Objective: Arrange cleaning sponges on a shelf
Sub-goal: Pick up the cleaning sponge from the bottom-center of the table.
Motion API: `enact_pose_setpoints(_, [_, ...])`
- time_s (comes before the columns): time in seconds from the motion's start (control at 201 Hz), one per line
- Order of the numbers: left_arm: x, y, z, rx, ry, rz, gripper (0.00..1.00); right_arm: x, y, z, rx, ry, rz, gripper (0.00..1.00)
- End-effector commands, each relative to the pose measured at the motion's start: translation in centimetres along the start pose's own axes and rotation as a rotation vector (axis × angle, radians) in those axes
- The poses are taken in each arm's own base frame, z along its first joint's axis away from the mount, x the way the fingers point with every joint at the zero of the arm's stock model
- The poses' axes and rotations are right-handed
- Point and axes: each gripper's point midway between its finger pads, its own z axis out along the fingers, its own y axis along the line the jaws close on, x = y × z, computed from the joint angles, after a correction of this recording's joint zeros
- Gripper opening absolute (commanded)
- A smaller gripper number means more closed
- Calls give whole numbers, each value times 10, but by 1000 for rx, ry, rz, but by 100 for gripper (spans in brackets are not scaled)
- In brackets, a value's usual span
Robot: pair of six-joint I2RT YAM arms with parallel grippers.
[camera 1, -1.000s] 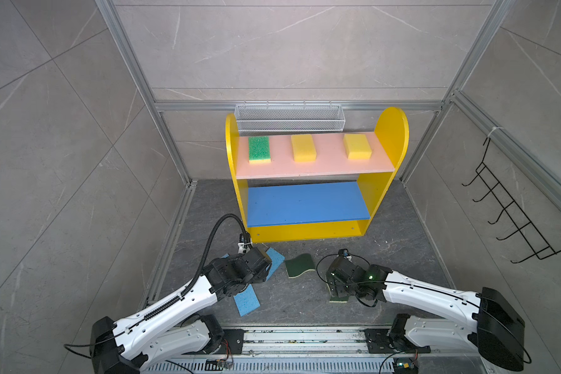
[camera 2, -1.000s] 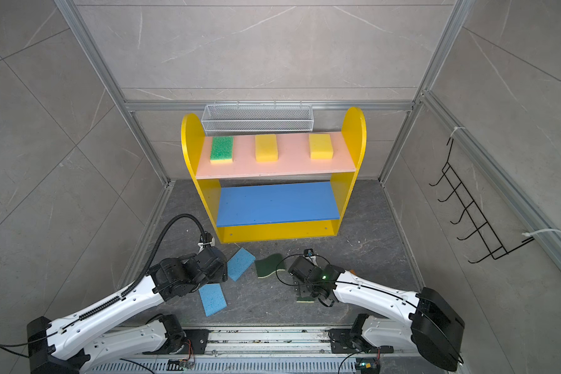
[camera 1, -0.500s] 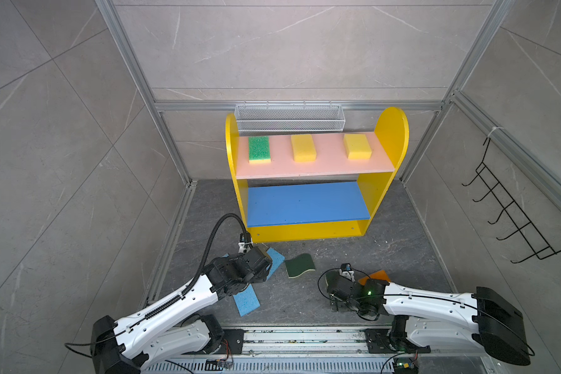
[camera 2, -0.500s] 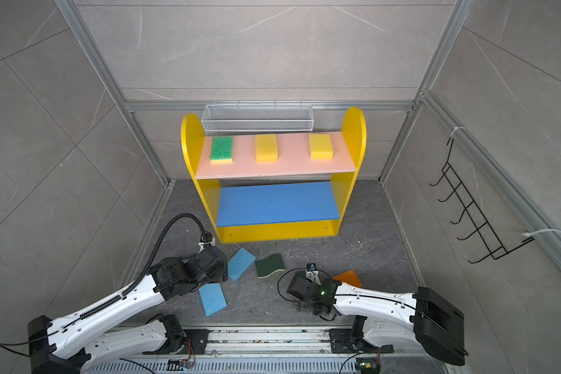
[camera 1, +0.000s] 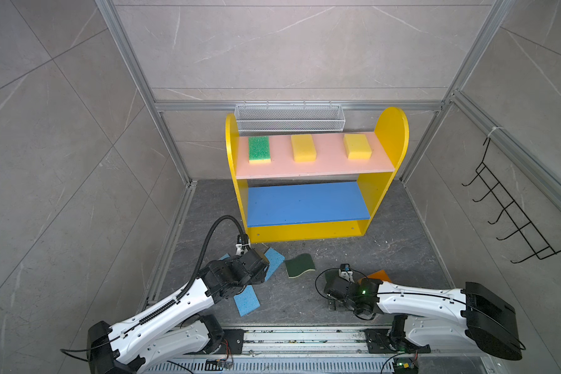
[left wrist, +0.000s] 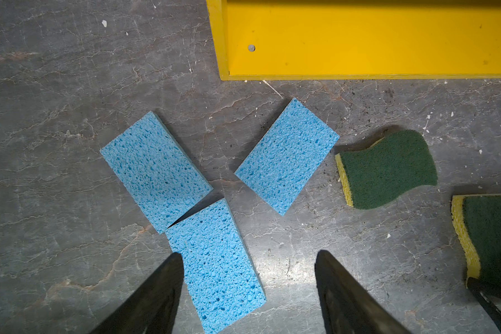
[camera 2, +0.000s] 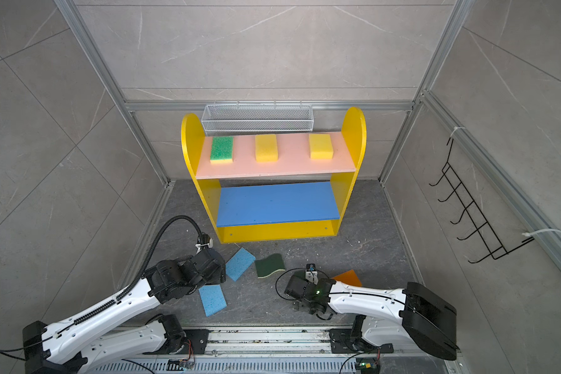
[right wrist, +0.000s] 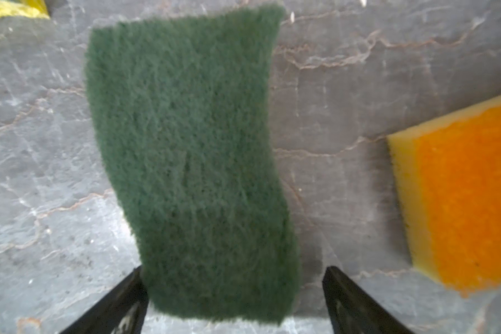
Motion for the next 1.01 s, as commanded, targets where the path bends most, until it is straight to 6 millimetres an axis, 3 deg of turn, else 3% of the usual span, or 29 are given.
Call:
enact_pose_setpoints(0.0, [-2,7,-5,-17,-26,-12,75,-10,6,-1,1,-39,-35,94])
enact_pose_setpoints(0.329, [0,8,-2,-26,-19,-11,75,-13,13,5,-5,-50,-64,87])
enact_pose_setpoints(0.777, [-2,7,-3,-24,-22,-14,75,-20,5,7,1,-119,-52,72])
enact_pose_setpoints(1.001, [-3,8,-6,-15,-35,-21,75,-34,9,-8,-16,-173,-48,71])
